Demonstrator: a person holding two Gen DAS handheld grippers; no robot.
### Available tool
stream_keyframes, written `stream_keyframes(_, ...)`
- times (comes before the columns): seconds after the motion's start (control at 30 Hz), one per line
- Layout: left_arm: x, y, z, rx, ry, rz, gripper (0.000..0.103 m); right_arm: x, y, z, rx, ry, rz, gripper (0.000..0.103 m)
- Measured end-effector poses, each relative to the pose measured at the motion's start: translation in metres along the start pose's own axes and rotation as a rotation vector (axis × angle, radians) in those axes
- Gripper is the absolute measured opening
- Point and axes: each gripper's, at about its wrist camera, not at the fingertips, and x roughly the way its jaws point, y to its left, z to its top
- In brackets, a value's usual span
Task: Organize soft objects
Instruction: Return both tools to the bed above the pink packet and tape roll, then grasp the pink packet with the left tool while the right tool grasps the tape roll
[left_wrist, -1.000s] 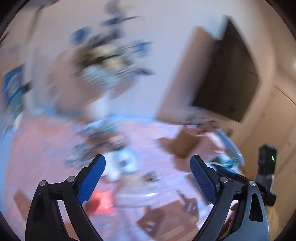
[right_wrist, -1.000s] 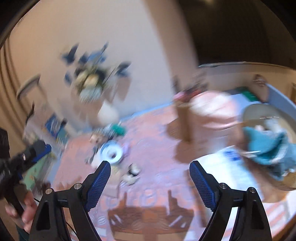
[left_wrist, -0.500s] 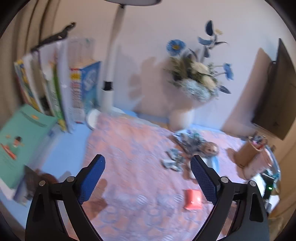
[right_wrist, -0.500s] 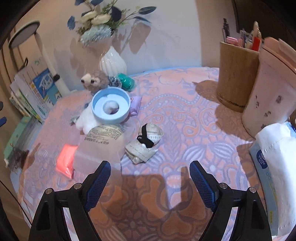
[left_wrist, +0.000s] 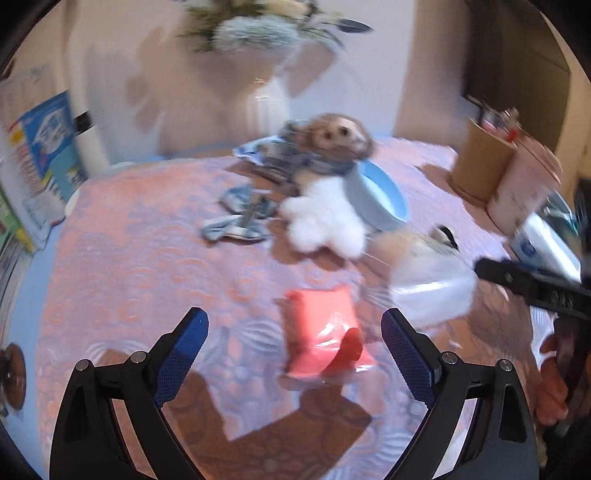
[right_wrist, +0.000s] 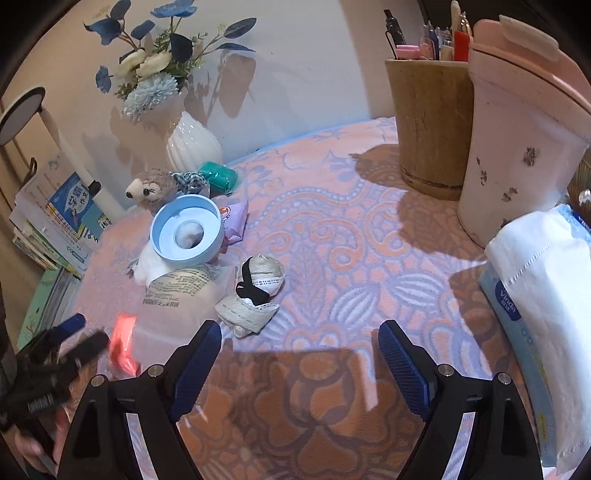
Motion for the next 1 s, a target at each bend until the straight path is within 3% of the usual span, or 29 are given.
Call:
stream_keyframes(0.2, 0.013, 0.006, -0.007, -0.025, 0.052, -0.061, 0.094, 0.005, 0.021, 0.022, -0.023, 0.008, 0.013, 0.074)
stream_keyframes(0.27, 0.017, 0.007, -0.008, -0.039, 0.078, -0.098, 0.094, 0.014, 0.029, 0.027, -0.049, 0.016, -0.041, 0.069)
stream_keyframes(0.4, 0.024, 0.006, -0.006, -0.044, 0.084, -0.083, 0.092, 0.035, 0.039, 0.026, -0.106, 0.035, -0.126, 0.062)
stream_keyframes(0.43, 0.028, 0.004, -0.007, -0.046, 0.099, -0.075, 0.083, 0.040, 0.040, 0.023, -0.108, 0.045, -0.121, 0.061)
stream_keyframes(0.5, 0.032, 0.001, -0.007, -0.032, 0.110, -0.057, 0.074, 0.043, 0.043, 0.019, -0.124, 0.039, -0.130, 0.060)
stream_keyframes(0.53, 0.031, 0.000, -0.007, -0.025, 0.103, -0.070, 0.067, 0.042, 0.045, 0.019, -0.137, 0.032, -0.129, 0.054)
stream_keyframes(0.57, 0.029, -0.003, -0.008, -0.012, 0.098, -0.085, 0.061, 0.040, 0.047, 0.018, -0.148, 0.029, -0.118, 0.041)
stream_keyframes(0.6, 0.028, -0.004, -0.008, -0.003, 0.093, -0.085, 0.045, 0.040, 0.049, 0.018, -0.156, 0.028, -0.112, 0.034)
stream_keyframes(0.63, 0.028, -0.005, -0.009, 0.001, 0.090, -0.076, 0.041, 0.040, 0.051, 0.016, -0.171, 0.025, -0.108, 0.028)
stream_keyframes(0.8, 0.027, 0.004, -0.008, -0.039, 0.084, -0.109, 0.038, 0.032, 0.055, 0.009, -0.205, -0.001, -0.124, 0.027)
stream_keyframes(1.0, 0.020, 0.018, -0.003, -0.106, 0.067, -0.152, 0.038, 0.017, 0.034, 0.004, -0.120, 0.005, -0.088, 0.027)
